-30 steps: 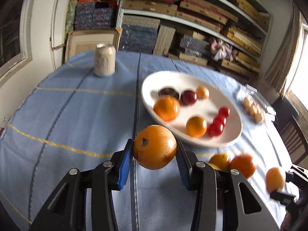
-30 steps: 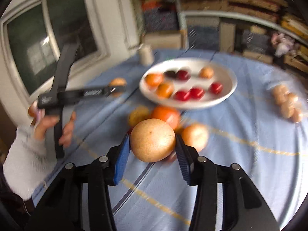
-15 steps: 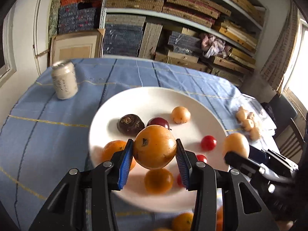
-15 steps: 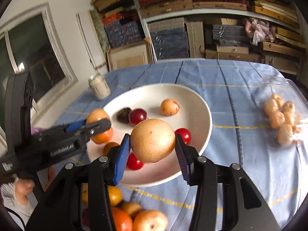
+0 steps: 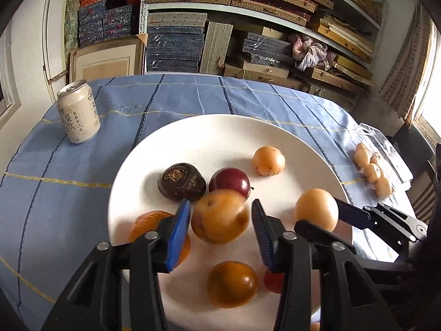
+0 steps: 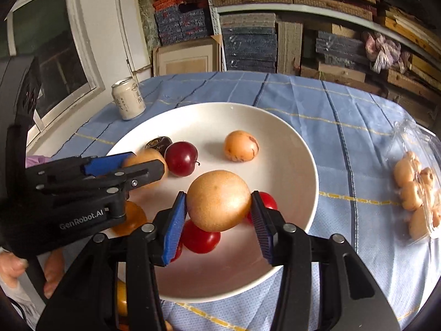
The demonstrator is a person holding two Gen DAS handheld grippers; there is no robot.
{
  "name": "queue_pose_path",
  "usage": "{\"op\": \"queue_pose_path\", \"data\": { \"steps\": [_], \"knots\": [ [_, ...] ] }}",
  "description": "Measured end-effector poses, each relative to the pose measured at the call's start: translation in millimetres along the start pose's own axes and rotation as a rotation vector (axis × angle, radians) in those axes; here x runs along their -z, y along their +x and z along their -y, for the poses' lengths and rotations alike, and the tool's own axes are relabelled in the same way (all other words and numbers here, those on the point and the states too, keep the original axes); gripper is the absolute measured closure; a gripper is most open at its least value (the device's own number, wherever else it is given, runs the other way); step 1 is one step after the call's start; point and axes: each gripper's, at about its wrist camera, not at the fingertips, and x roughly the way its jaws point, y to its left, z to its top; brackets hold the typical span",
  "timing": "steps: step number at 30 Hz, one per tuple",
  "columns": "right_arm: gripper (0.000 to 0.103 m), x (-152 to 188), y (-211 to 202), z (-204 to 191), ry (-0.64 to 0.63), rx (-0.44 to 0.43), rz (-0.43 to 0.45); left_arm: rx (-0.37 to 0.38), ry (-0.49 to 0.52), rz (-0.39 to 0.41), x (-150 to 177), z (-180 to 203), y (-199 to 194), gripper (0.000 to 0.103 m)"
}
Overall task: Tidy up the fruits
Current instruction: 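Place the orange on the white plate with the left tool while the right tool places the grapefruit there, then open both tools and withdraw them from the plate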
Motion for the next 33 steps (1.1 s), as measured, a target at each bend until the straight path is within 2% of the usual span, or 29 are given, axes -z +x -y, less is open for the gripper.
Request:
{"op": "queue_pose_path", "data": {
  "steps": [2,4,6,11,14,16,18,20,24,29,33],
  "knots": [
    [0.056,3,-2,-3,-0.019,0.006,0.006,0.009,0.004,0.007,0,1,-2,0.042],
    [0.047,4,-3,-7,-0.041,-0.003,0.013,0.006,0.007,0.009,0,3,-4,0.040],
    [0.047,5,-5,-8,-0.055,0.008,0.017,0.003,0.004,0.018,0,2,-6,0.034],
    [0.044,-1,-26,-1,-0.012,-0.008,0.062,0.017,-0.046,0.052,-8,-10,-29,0.034],
    [0.030,-8,-61,-1,0.022,-0.026,0.138,0.029,-0.067,0.086,-7,-16,-55,0.030],
    [0.017,-6,-88,-6,0.035,-0.049,0.196,0.023,-0.054,0.092,5,-19,-73,0.030],
    [0.014,2,-113,-11,0.052,-0.080,0.230,0.004,-0.022,0.070,21,-19,-83,0.030],
    [0.012,15,-130,-17,0.050,-0.093,0.227,-0.019,0.003,0.046,41,-21,-92,0.030],
    [0.009,51,-153,-24,0.039,-0.045,0.225,-0.032,0.028,-0.002,76,-23,-98,0.030],
    [0.008,93,-158,-3,0.158,-0.055,0.209,-0.011,0.027,-0.037,97,-22,-96,0.030],
    [0.008,98,-152,20,0.247,-0.069,0.181,0.006,0.038,-0.031,102,-17,-90,0.029]
  ]
}}
